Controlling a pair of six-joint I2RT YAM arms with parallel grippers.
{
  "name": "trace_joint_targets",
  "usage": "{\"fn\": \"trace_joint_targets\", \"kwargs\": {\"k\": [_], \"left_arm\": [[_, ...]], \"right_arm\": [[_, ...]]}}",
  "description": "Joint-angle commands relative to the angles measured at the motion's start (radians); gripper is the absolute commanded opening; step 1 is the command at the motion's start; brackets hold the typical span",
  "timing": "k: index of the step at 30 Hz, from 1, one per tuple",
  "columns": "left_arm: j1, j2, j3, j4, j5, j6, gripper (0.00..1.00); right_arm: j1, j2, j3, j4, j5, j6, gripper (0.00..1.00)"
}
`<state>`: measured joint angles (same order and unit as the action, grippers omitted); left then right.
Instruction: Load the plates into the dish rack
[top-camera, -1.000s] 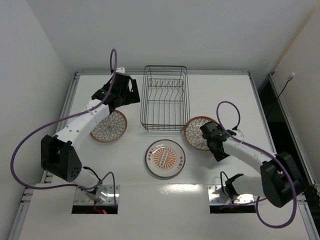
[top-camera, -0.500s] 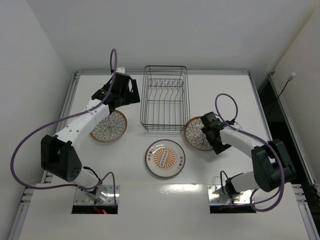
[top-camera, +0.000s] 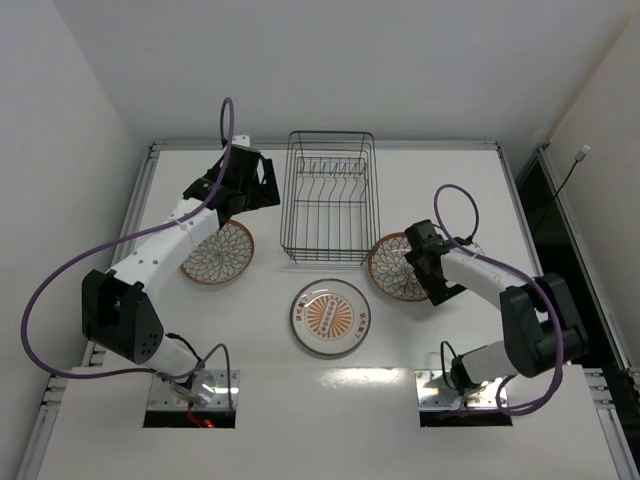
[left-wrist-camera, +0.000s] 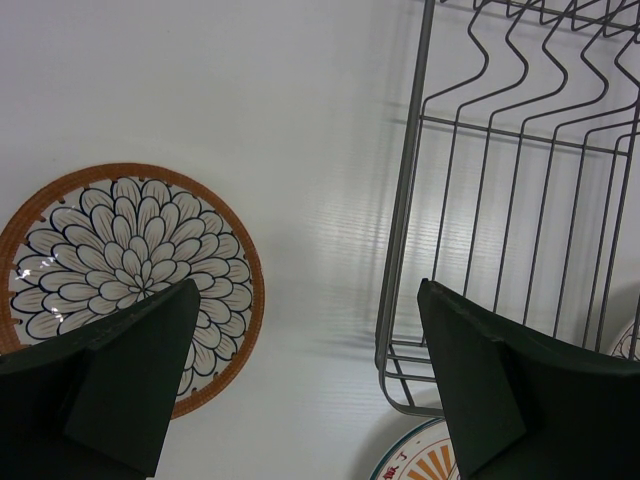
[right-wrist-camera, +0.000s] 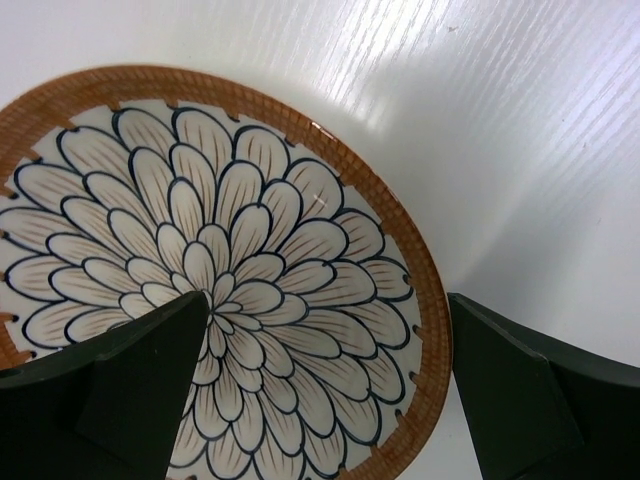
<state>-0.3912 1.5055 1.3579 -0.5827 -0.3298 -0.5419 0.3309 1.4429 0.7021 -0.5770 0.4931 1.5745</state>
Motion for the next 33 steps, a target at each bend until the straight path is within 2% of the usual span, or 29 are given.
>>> {"fn": "trace_joint_targets", "kwargs": {"k": [1, 10, 14, 20, 25, 30, 33], "left_arm": [[0.005, -0.001, 0.018, 0.018, -0.012, 0.003, 0.9], [0.005, -0.001, 0.018, 0.018, -0.012, 0.003, 0.9], [0.005, -0.001, 0.018, 0.018, -0.021, 0.003, 0.9], [0.005, -0.001, 0.018, 0.018, -0.021, 0.003, 0.9], [0.005, -0.001, 0.018, 0.018, -0.012, 0.003, 0.9], [0.005, -0.001, 0.018, 0.018, -0.012, 0.003, 0.9], [0.005, -0.001, 0.018, 0.018, -0.012, 0.003, 0.9]], "right_arm": [[-0.023, 0.024, 0.046, 0.034, -0.004, 0.015, 1.0], [-0.088, 0.024, 0.037, 0.129, -0.077, -0.03, 0.99], [-0.139, 0.024, 0.028, 0.212, -0.119, -0.099, 1.0], [-0.205, 0.043, 0.037, 0.235, -0.156, -0.214, 1.0], [-0.231, -0.01, -0.044, 0.316, -0.166, -0.306, 1.0], [-0.312, -0.009, -0.089, 0.407, -0.286, -0.384, 0.92], [-0.303, 0.048, -0.018, 0.344, -0.295, -0.455, 0.87]]}}
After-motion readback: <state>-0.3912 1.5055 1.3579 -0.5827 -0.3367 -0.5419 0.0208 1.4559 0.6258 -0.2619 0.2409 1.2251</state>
